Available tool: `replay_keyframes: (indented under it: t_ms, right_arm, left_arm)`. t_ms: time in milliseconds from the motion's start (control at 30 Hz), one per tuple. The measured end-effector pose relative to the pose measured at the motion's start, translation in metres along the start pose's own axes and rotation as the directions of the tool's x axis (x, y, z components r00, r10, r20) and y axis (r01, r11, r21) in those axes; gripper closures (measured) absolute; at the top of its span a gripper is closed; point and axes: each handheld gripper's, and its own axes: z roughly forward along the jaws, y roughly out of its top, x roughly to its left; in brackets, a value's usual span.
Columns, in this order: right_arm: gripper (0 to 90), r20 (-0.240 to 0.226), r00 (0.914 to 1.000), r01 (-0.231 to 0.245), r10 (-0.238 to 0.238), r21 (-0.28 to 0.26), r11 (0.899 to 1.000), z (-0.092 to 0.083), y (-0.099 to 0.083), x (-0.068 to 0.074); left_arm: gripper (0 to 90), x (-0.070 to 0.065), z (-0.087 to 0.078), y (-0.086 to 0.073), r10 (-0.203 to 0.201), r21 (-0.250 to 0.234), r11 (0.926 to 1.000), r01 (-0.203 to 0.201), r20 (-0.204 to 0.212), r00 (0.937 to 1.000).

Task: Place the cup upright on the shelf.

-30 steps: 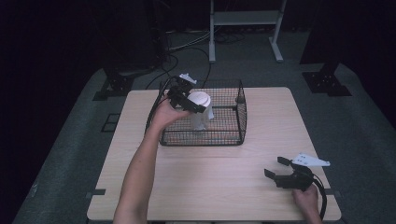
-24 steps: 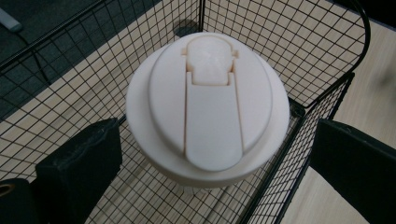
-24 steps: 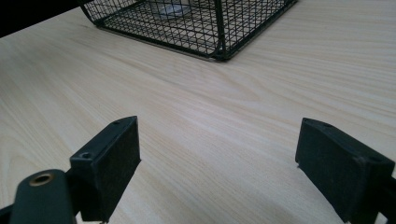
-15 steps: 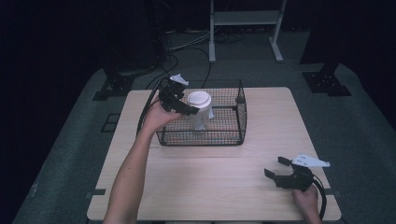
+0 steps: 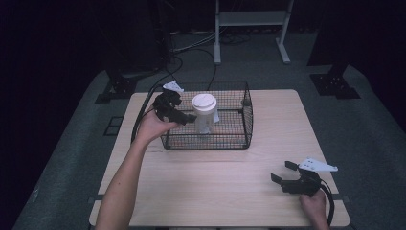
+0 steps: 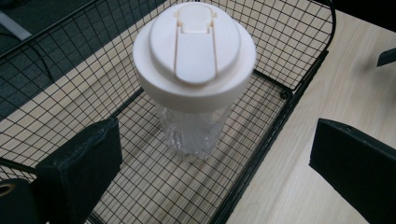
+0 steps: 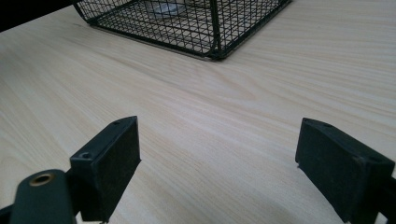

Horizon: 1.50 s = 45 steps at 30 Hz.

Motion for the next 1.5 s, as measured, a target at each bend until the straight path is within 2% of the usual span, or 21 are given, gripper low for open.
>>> replay_keyframes:
  t_ms: [333,567,867,1500]
  right_arm:
    - [12.9,0.005,1.0,0.0,0.0,0.001,1.0,0.0,0.0,0.0]
    - [12.9,0.007,1.0,0.003,-0.003,0.001,1.0,0.001,0.0,0.0]
    - [12.9,0.009,1.0,-0.001,0.001,0.001,1.0,0.0,0.0,0.0]
    - [12.9,0.015,0.9999,0.002,-0.002,0.01,1.0,0.001,0.0,0.001]
  left_arm:
    - [1.8,-0.011,-0.016,-0.016,0.015,-0.033,0.9994,-0.014,0.01,0.9998]
    - [1.8,-0.015,-0.019,-0.025,0.015,-0.029,0.9995,-0.015,0.016,0.9998]
    - [1.8,-0.029,-0.025,-0.04,0.037,-0.052,0.998,-0.036,0.03,0.9989]
    - [1.7,-0.049,-0.025,-0.078,0.026,-0.109,0.9939,-0.018,0.067,0.9974]
